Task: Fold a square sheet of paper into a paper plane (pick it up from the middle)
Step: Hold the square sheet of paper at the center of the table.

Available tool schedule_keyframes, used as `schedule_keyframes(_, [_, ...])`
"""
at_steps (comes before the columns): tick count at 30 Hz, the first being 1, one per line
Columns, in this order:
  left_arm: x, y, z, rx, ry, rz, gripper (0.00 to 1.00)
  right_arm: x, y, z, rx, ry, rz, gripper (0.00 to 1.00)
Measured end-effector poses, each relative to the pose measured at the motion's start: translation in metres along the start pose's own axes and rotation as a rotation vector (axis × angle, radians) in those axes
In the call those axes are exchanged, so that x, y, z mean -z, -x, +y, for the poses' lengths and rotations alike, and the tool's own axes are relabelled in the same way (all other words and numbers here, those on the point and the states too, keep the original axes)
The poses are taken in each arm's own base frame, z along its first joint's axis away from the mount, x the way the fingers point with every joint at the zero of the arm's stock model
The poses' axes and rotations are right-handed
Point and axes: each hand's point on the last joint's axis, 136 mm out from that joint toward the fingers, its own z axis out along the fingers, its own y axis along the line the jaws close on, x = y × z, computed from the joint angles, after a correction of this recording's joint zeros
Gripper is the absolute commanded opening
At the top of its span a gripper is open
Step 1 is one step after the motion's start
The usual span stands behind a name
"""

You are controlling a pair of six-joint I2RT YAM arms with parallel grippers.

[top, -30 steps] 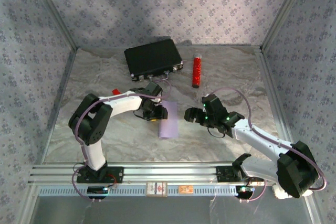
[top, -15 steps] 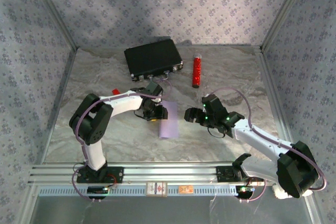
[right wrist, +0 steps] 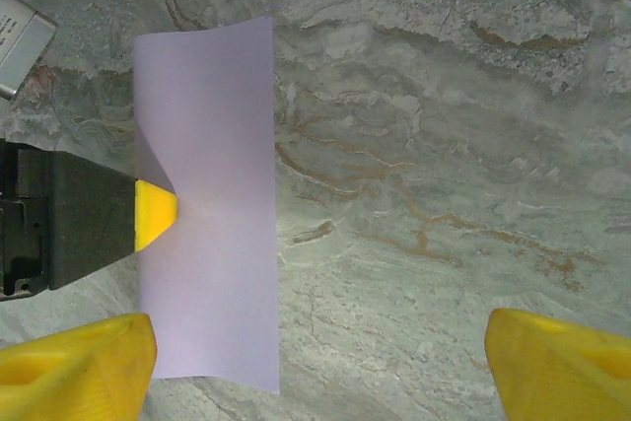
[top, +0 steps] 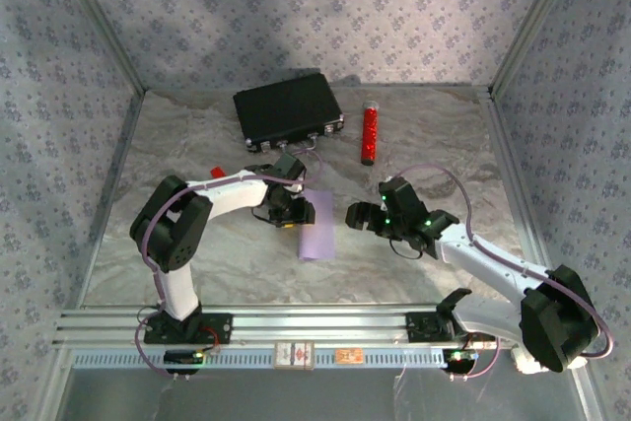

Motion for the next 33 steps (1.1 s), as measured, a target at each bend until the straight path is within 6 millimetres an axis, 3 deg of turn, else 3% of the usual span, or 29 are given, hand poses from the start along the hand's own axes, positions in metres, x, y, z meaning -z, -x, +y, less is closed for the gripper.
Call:
schedule_keyframes(4, [0.000, 0.000, 0.000, 0.000, 0.000, 0.000, 0.49, 0.000, -0.001, 0.002, 0.000, 0.009, 0.005, 0.83])
schedule_keyframes(9, [0.000, 0.000, 0.000, 0.000, -0.001, 0.000, 0.49, -0.011, -0.003, 0.007, -0.009, 0.035, 0.031, 0.68])
schedule_keyframes(17, [-0.001, 0.000, 0.000, 0.000, 0.000, 0.001, 0.49, -0.040, -0.021, 0.005, -0.025, 0.018, 0.122, 0.30])
schedule_keyframes(23, [-0.001, 0.000, 0.000, 0.000, 0.000, 0.002, 0.49, -0.056, -0.015, 0.020, -0.035, 0.053, 0.137, 0.05])
schedule_keyframes(25, [-0.001, 0.000, 0.000, 0.000, 0.000, 0.002, 0.49, -0.062, -0.015, 0.024, -0.035, 0.063, 0.146, 0.00])
schedule_keyframes(33, [-0.001, -0.001, 0.001, 0.001, 0.001, 0.004, 0.49, -0.082, -0.018, 0.036, -0.029, 0.095, 0.186, 0.00])
